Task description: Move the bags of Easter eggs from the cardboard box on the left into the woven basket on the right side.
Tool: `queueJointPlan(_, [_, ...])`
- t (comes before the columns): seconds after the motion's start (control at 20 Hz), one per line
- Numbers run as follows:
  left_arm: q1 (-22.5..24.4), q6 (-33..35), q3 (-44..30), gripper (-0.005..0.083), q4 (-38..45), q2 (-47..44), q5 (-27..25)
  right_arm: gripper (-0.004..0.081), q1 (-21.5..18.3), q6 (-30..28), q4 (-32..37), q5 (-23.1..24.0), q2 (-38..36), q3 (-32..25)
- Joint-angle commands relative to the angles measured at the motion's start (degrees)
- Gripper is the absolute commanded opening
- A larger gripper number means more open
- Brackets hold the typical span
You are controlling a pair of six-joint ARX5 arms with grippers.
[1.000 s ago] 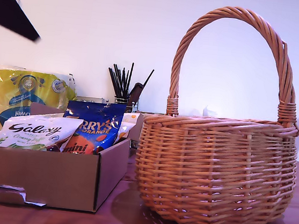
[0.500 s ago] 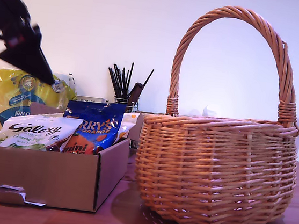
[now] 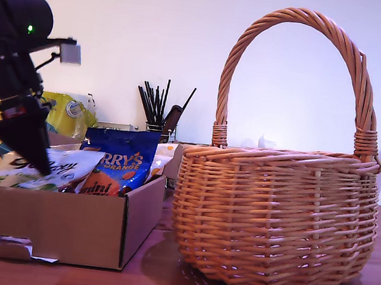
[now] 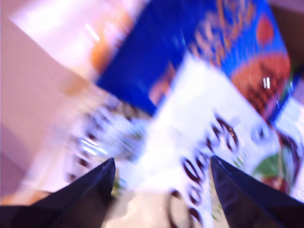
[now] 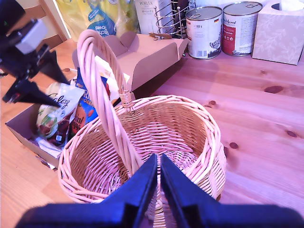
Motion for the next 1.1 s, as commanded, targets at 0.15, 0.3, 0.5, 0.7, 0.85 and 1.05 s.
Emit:
queueJointPlan(0.15, [-0.55, -1.33, 2.05, 0.0544, -8.83, 0.57, 0.11, -0.0012, 0.31, -0.2, 0.48, -0.22, -0.07, 0.15])
queueJointPlan(0.3, [-1.29, -5.49, 2.27, 0.0529, -14.23, 0.57, 1.7, -0.0012, 0.31, -0.2, 0.48, -0.22, -0.07, 0.17])
queueJointPlan(0.5, [-2.45, -7.21, 2.25, 0.0529, -15.76, 0.79, 3.54, -0.0012, 0.31, -0.17, 0.48, -0.22, -0.07, 0.17])
queueJointPlan(0.7, [-3.41, -8.63, 2.25, 0.0528, -15.87, 2.78, 3.5, -0.0012, 0.31, -0.15, 0.37, -0.24, -0.09, 0.63])
queueJointPlan(0.85, [-4.15, -8.57, 2.23, 0.0528, -15.19, 4.72, 2.86, -0.0012, 0.31, -0.15, 0.33, -0.24, -0.09, 0.7])
queueJointPlan(1.05, [-4.52, -8.57, 2.23, 0.0501, -14.16, 5.46, 1.99, -0.0012, 0.31, -0.15, 0.33, -0.26, -0.09, 0.7])
